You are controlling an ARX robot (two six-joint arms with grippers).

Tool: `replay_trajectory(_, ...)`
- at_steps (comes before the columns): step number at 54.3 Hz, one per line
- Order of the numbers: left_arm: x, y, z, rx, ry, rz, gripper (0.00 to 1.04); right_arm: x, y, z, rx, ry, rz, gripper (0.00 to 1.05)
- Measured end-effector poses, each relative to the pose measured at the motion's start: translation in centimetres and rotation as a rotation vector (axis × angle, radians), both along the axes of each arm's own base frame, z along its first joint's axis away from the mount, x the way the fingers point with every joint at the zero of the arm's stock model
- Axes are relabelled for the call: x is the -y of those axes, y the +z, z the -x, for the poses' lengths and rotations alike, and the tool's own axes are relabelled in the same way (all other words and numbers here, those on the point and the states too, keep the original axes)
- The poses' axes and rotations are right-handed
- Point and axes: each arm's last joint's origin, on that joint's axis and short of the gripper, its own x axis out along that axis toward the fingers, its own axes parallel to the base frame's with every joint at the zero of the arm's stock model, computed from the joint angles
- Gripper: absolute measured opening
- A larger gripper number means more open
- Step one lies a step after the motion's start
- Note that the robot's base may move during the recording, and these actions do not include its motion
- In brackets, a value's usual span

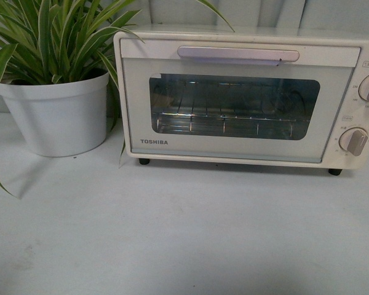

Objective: Open oven

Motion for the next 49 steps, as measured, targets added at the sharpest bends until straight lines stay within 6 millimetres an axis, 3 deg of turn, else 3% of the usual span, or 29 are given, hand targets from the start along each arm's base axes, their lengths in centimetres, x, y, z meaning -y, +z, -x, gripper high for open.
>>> replay_trajectory(6,0.4,-0.1,-0.7,-0.033,0.170,0.149,0.98,0.0,0.0,0.0,0.000,-0.002,0.000,0.95)
replay_trajectory(18,2.5,0.8,-3.6,-0.118,0.035,0.458,0.98,0.0,0.0,0.0,0.000,-0.002,0.000,0.95)
replay_trajectory(38,7.9,-1.1,-8.8,-0.286,-0.101,0.659,0.98,0.0,0.0,0.0,0.000,-0.002,0.000,0.95)
replay_trajectory(49,10.5,-2.3,-10.3,-0.343,-0.117,0.726,0.98,0.0,0.0,0.0,0.000,-0.002,0.000,0.95)
